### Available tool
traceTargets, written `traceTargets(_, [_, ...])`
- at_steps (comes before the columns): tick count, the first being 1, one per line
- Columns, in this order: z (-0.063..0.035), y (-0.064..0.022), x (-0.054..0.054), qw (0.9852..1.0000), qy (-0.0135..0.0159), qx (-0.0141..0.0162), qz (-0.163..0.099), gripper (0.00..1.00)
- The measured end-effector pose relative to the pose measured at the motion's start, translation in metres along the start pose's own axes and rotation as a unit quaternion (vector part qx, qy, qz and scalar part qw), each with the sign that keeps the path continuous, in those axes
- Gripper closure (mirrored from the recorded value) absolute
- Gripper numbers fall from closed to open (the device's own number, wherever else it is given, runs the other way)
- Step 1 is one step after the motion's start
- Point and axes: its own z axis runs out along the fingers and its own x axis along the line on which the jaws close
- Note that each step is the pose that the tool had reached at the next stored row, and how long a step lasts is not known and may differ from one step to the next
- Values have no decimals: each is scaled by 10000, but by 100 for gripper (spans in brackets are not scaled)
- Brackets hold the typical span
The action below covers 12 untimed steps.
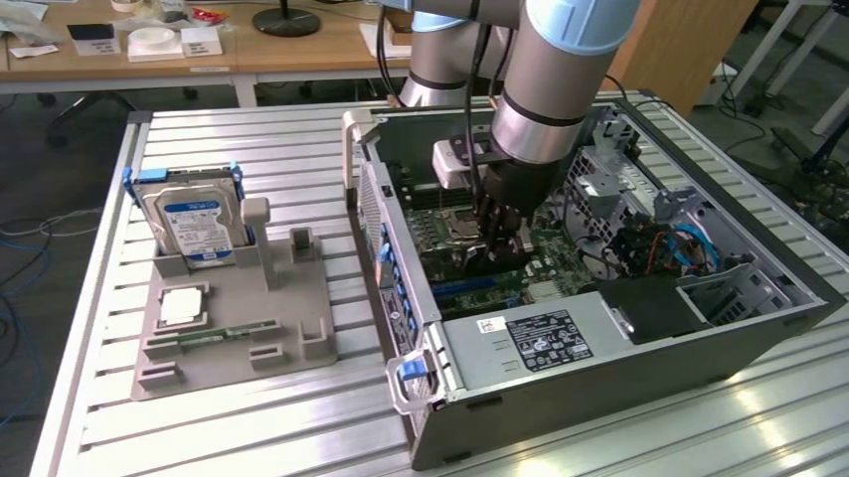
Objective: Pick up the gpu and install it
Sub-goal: 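Insert the gpu into the slot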
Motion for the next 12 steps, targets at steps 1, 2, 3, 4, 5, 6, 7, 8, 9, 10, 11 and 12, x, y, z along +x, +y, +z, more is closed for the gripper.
traceTargets(1, [0,0,0,10000,0,0,0,73])
traceTargets(2, [0,0,0,10000,1,0,0,73])
traceTargets(3, [0,-1,0,10000,1,0,0,73])
traceTargets(4, [-1,-2,0,10000,2,0,0,73])
traceTargets(5, [0,-11,-1,10000,6,0,-2,73])
traceTargets(6, [-1,-28,-1,10000,9,-3,-1,73])
traceTargets(7, [-1,-38,-1,10000,10,-6,0,73])
traceTargets(8, [0,-41,0,10000,11,-6,0,73])
traceTargets(9, [-1,-40,0,10000,11,-6,0,73])
traceTargets(10, [0,-40,0,10000,11,-7,0,73])
traceTargets(11, [-1,-41,0,10000,11,-7,0,73])
traceTargets(12, [-1,-41,-1,10000,11,-7,0,73])
